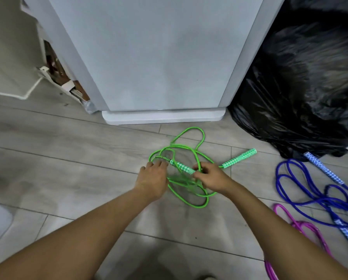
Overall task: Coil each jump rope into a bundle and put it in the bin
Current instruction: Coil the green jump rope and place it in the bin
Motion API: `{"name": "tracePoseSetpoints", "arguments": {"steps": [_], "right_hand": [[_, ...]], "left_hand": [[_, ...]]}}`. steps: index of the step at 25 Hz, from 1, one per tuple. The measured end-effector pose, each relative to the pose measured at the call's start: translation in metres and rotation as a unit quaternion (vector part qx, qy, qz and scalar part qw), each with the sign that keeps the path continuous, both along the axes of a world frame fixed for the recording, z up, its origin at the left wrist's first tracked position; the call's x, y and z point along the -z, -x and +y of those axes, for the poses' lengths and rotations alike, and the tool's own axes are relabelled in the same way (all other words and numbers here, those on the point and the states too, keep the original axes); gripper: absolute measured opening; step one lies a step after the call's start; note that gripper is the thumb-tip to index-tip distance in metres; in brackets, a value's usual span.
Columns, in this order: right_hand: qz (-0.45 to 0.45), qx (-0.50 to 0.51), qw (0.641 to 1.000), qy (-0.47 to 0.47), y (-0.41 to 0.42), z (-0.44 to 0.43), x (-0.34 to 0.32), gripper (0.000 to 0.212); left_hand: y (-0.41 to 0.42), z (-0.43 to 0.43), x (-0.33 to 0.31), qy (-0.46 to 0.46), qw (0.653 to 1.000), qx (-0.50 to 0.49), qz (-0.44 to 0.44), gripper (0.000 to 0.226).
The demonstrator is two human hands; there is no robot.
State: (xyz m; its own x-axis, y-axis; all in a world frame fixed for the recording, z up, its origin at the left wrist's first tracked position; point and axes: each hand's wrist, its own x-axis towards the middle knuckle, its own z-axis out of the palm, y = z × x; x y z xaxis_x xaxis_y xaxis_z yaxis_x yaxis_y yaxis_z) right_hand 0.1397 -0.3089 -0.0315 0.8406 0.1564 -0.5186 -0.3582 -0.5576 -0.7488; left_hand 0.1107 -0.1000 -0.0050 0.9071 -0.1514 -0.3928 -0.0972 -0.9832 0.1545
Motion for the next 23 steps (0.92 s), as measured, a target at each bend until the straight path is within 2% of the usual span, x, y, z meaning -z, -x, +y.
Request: {"name": "tracePoseSetpoints", "arguments": {"steps": [4,7,8,10,11,12,14,15,16,18,20,23], "right_hand": [[0.086,-0.010,0.995,-0.056,0.021,0.007,-0.025,0.010],[0.048,-0.044,0.998,-0.012,0.028,0.012,-0.023,0.024],[0.021,-0.059,0.998,0.019,0.029,0.015,-0.024,0.035],[-0.023,-0.078,0.996,0.033,0.032,0.020,-0.033,0.071],[-0.044,-0.092,0.995,0.022,0.033,0.024,-0.038,0.077],[-0.058,-0.112,0.992,-0.001,0.034,0.027,-0.045,0.072],[-0.084,-0.164,0.983,-0.021,0.034,0.031,-0.059,0.036],[-0.102,-0.185,0.977,0.003,0.033,0.031,-0.064,0.022],[-0.118,-0.189,0.974,0.036,0.031,0.027,-0.066,0.016],[-0.129,-0.156,0.970,0.131,0.028,0.009,-0.070,0.014],[-0.100,-0.136,0.959,0.226,0.030,-0.015,-0.068,0.007],[-0.042,-0.137,0.960,0.242,0.040,-0.034,-0.080,0.016]], "left_hand": [[0.011,0.018,-0.005,-0.015,0.999,0.031,-0.029,0.053],[0.018,0.019,-0.015,0.007,0.996,0.085,-0.026,0.038],[0.021,0.019,-0.021,0.035,0.995,0.095,-0.004,0.036],[0.023,0.021,-0.036,0.101,0.989,0.102,0.030,0.033],[0.022,0.023,-0.045,0.121,0.986,0.110,0.034,0.032],[0.019,0.024,-0.054,0.123,0.984,0.118,0.042,0.031],[0.010,0.029,-0.078,0.101,0.985,0.125,0.069,0.029],[0.005,0.032,-0.091,0.089,0.985,0.123,0.080,0.027],[0.002,0.037,-0.104,0.079,0.986,0.120,0.084,0.026],[-0.001,0.049,-0.132,0.070,0.989,0.107,0.070,0.025],[0.000,0.060,-0.159,0.095,0.991,0.084,0.044,0.025],[0.007,0.067,-0.194,0.223,0.974,-0.019,0.017,0.027]]}}
